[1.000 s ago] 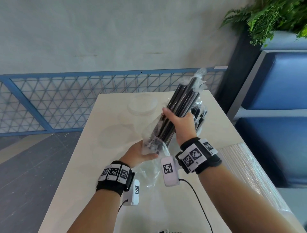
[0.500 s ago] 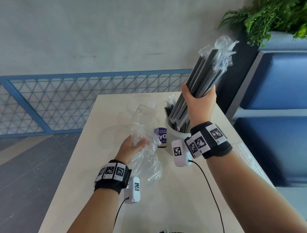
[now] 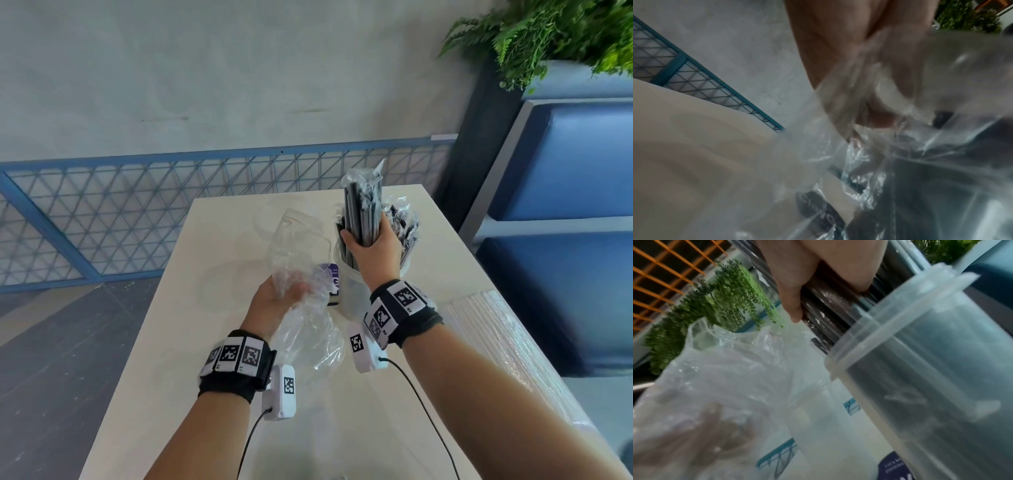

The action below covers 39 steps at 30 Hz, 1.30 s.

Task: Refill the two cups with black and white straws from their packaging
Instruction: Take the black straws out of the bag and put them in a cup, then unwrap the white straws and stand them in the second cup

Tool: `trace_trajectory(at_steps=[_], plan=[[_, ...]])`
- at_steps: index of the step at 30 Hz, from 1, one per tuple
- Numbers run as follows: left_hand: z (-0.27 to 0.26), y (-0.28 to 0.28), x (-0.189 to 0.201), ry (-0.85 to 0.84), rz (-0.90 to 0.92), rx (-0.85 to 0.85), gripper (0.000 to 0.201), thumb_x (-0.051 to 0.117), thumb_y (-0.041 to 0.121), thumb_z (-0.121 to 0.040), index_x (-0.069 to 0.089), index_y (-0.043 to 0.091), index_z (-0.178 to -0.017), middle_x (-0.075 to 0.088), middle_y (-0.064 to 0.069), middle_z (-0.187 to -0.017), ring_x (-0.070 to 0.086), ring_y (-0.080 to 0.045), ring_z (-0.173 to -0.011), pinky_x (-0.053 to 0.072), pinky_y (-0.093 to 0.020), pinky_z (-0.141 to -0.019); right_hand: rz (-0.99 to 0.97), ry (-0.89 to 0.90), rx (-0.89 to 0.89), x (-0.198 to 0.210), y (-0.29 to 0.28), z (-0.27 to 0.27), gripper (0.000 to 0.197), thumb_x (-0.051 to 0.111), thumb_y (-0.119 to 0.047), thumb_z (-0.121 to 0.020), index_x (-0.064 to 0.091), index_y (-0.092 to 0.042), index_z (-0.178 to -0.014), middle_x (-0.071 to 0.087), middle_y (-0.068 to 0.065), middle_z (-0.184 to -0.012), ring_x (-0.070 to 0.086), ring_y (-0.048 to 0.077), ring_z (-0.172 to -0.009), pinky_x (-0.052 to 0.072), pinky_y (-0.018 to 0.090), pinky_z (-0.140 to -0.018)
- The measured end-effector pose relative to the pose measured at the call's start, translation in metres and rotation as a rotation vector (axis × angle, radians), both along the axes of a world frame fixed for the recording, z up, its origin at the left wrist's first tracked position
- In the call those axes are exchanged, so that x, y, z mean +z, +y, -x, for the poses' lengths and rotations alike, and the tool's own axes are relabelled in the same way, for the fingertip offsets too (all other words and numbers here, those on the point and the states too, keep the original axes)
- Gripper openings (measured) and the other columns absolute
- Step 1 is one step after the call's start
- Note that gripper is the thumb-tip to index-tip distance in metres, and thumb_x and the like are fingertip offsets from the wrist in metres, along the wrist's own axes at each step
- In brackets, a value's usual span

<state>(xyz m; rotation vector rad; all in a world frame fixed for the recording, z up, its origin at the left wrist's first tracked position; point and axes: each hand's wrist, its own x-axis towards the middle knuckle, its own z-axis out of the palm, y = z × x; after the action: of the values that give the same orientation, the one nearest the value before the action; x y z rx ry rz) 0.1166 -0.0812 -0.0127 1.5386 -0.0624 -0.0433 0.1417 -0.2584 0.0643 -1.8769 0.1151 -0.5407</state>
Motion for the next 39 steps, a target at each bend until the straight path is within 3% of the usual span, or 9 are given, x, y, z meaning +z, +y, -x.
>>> trace_trajectory(at_steps=[7,11,13,17,20,25,29,34,39], plan=[[0.005,0.005,0.000,0.014,-0.004,-0.004,0.070,0.074,0.072,-0.047,0.068,0.021,-0.095,0.067,-0.012,-0.089,0.056,-0.019,-0.077,0.045,-0.031,-0.073,-0.035,-0.026,-0.159,-0.003,0.001,-0.002,0.046,0.074,-0.022,-0.071,0.049,-0.019,-0.111,0.062,-0.002,-0.092,0.062,0.024,-0.093,0.050,0.031,-0.078],[0.005,0.008,0.004,0.014,-0.051,-0.005,0.052,0.071,0.076,-0.048,0.070,0.034,-0.079,0.068,-0.014,-0.089,0.056,-0.023,-0.079,0.044,-0.035,-0.076,-0.178,-0.231,-0.136,0.034,-0.003,-0.002,0.065,0.076,-0.015,-0.069,0.034,-0.038,-0.113,0.060,-0.013,-0.092,0.062,0.002,-0.084,0.050,0.019,-0.074],[0.006,0.008,0.004,0.021,-0.063,0.002,0.052,0.070,0.077,-0.047,0.069,0.037,-0.080,0.068,-0.023,-0.093,0.058,-0.024,-0.080,0.045,-0.036,-0.076,-0.165,-0.273,-0.165,0.046,-0.007,-0.005,0.057,0.073,-0.015,-0.073,0.037,-0.031,-0.115,0.057,-0.019,-0.086,0.061,-0.003,-0.078,0.051,0.013,-0.070],[0.007,0.005,0.005,0.007,-0.058,-0.019,0.053,0.072,0.073,-0.048,0.069,0.034,-0.084,0.068,-0.021,-0.090,0.059,-0.021,-0.079,0.047,-0.034,-0.076,0.010,-0.039,-0.208,0.031,-0.014,-0.009,0.035,0.066,-0.025,-0.080,0.052,-0.009,-0.106,0.062,-0.002,-0.087,0.058,0.025,-0.094,0.046,0.042,-0.093],[0.008,0.002,0.009,0.020,-0.025,-0.025,0.063,0.075,0.070,-0.044,0.067,0.026,-0.090,0.070,-0.005,-0.086,0.061,-0.010,-0.075,0.051,-0.020,-0.070,0.196,0.110,-0.182,0.009,-0.017,-0.008,0.045,0.065,-0.030,-0.080,0.051,-0.006,-0.115,0.066,0.012,-0.105,0.050,0.027,-0.109,0.030,0.039,-0.109],[0.007,0.004,0.010,-0.007,-0.029,-0.006,0.055,0.073,0.074,-0.045,0.071,0.034,-0.082,0.068,-0.010,-0.086,0.058,-0.019,-0.078,0.048,-0.027,-0.073,-0.062,-0.194,-0.193,0.029,-0.017,-0.002,0.066,0.072,-0.013,-0.072,0.035,-0.024,-0.126,0.055,-0.008,-0.105,0.054,0.022,-0.106,0.047,0.046,-0.093],[0.007,0.001,0.009,-0.022,-0.033,0.004,0.056,0.074,0.073,-0.047,0.070,0.031,-0.084,0.066,-0.021,-0.089,0.057,-0.023,-0.078,0.045,-0.034,-0.075,0.336,-0.467,-0.157,0.051,-0.019,-0.009,0.075,0.059,0.001,-0.071,0.036,-0.035,-0.132,0.051,-0.005,-0.118,0.052,0.008,-0.101,0.044,0.031,-0.086],[0.012,-0.003,0.012,-0.037,-0.038,-0.038,0.051,0.069,0.074,-0.053,0.068,0.031,-0.080,0.062,-0.032,-0.091,0.055,-0.024,-0.077,0.045,-0.039,-0.076,0.697,-0.146,-0.109,0.026,-0.028,-0.022,0.033,0.043,-0.009,-0.089,0.062,-0.022,-0.113,0.063,0.000,-0.114,0.053,0.026,-0.107,0.029,0.039,-0.103],[0.017,-0.004,0.018,-0.017,0.002,-0.038,0.040,0.072,0.073,-0.050,0.071,0.039,-0.071,0.070,0.003,-0.084,0.057,-0.019,-0.077,0.047,-0.035,-0.077,0.822,0.084,-0.027,-0.006,-0.030,-0.014,0.032,0.038,-0.021,-0.095,0.057,-0.017,-0.121,0.054,0.002,-0.131,0.037,0.022,-0.133,0.004,0.045,-0.114]])
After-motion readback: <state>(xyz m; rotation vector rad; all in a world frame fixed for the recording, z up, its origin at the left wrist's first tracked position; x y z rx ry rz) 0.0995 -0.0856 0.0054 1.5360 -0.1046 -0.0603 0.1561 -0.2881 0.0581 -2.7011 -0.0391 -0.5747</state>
